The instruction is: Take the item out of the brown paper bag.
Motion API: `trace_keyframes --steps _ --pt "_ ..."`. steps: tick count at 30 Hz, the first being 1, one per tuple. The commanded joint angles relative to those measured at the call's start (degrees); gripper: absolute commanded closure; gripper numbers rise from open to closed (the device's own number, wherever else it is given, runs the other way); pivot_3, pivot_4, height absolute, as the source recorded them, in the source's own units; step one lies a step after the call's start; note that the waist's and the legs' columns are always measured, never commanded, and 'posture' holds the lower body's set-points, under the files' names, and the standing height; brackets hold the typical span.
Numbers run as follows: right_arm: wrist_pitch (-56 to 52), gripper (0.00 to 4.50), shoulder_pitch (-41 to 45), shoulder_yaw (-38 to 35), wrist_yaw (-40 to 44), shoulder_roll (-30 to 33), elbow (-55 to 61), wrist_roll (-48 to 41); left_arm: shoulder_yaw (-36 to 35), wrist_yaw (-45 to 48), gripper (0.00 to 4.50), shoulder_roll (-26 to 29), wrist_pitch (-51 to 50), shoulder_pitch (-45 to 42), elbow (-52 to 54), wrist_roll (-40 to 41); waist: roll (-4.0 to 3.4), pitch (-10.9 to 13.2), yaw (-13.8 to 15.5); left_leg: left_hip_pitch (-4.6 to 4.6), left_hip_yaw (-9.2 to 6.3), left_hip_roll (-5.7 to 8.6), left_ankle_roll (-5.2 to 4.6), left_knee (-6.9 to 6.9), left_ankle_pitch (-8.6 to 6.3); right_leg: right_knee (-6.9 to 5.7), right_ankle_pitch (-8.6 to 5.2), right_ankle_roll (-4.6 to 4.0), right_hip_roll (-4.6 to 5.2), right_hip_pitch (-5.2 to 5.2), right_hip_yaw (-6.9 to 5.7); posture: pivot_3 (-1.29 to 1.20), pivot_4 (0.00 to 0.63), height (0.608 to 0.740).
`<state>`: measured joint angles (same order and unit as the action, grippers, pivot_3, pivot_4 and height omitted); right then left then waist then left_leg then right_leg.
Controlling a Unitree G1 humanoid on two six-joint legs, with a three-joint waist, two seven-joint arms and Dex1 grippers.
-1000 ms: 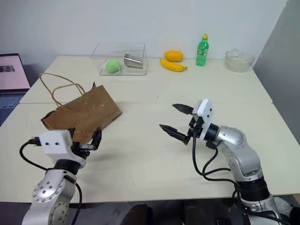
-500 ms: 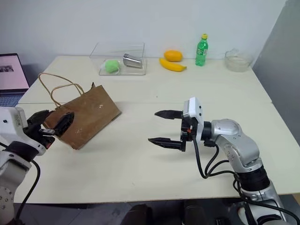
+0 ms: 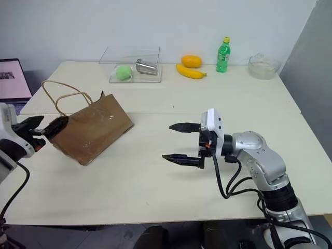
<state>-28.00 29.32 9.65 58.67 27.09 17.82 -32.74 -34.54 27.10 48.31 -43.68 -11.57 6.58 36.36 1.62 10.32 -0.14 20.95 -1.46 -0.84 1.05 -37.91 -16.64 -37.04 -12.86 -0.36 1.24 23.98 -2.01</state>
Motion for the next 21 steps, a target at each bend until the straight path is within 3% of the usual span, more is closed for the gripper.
trace_keyframes --steps 1,13,16,21 --pt "0.07 0.0 0.28 -0.12 0.33 0.15 2.23 -0.58 3.03 3.86 0.21 2.58 2.16 -2.49 -3.98 -2.07 -0.02 0.01 0.01 0.0 0.02 0.0 0.0 0.01 0.0 0.0 0.0 0.0 0.0 0.02 0.01 0.0 0.15 0.74" --pt "-0.04 0.0 0.6 0.38 -0.01 -0.05 2.71 -0.5 11.99 11.14 0.21 4.07 9.99 -18.42 -23.63 -9.29 0.03 0.03 0.01 0.1 0.01 -0.01 0.0 0.0 0.0 -0.02 0.01 0.0 0.03 0.08 -0.02 0.0 0.15 0.74" --pt "-0.05 0.0 0.29 0.41 -0.2 0.11 3.09 -0.32 13.17 12.99 0.79 4.32 11.82 -22.19 -27.2 -10.61 0.03 0.03 0.0 0.1 0.03 0.0 0.01 0.0 0.0 -0.02 0.01 0.01 0.04 0.08 -0.02 0.0 0.15 0.74" --pt "-0.16 0.0 -0.08 0.36 -0.73 0.25 3.72 -0.12 13.97 16.27 2.35 5.52 14.42 -27.36 -32.93 -11.85 0.06 0.05 -0.01 0.11 0.02 0.01 0.01 -0.02 0.01 -0.04 0.02 0.01 0.03 0.09 -0.05 0.0 0.15 0.74"
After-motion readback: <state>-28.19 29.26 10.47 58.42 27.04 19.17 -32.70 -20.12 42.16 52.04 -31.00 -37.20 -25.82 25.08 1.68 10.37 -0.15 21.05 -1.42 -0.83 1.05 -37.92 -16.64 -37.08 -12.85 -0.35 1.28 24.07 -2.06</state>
